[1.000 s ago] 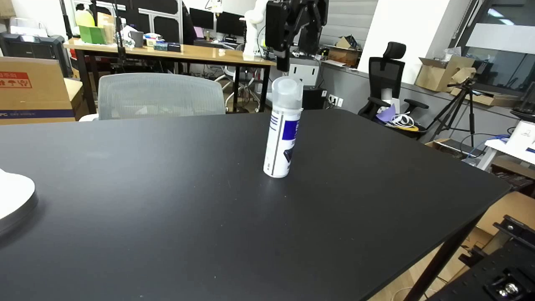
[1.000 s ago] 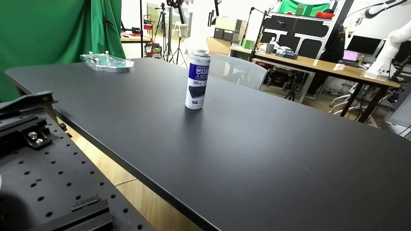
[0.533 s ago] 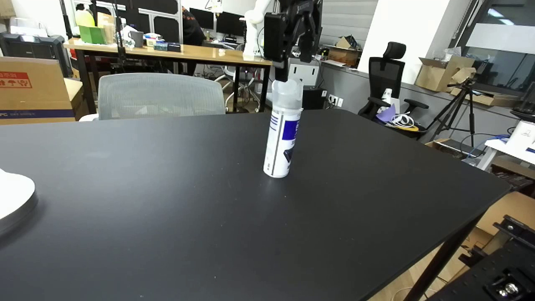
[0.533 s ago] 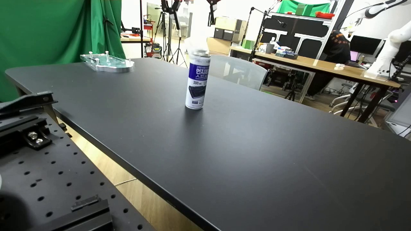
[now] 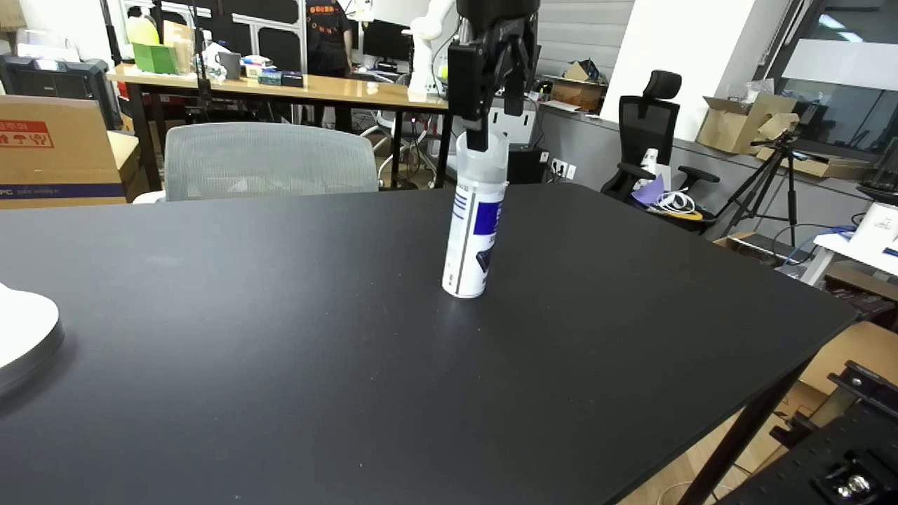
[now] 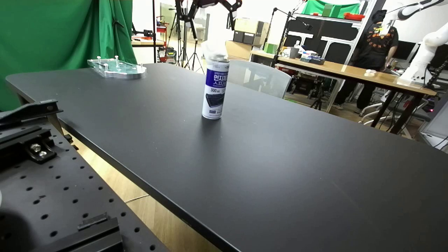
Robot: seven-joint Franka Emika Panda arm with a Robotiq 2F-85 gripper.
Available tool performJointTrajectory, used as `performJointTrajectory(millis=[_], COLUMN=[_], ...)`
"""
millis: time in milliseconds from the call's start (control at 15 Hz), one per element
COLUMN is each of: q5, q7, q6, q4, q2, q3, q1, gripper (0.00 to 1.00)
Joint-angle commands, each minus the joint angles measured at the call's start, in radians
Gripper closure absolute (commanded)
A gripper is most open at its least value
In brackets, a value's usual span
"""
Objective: Take the cover off the can
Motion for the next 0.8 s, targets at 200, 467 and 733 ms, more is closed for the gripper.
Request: performJointTrajectory(millis=[200, 467, 733], q5=[-0.044, -0.046, -0.052], q7=[0.011, 0.026, 0.058], q6=[0.006, 0.013, 0.042], q4=[0.004, 0.006, 0.006], q2=[0.021, 0.035, 0.051], q3=[-0.022, -0.023, -0.024], q1=[0.017, 0.02, 0.021], gripper=[0.0, 0.0, 0.0])
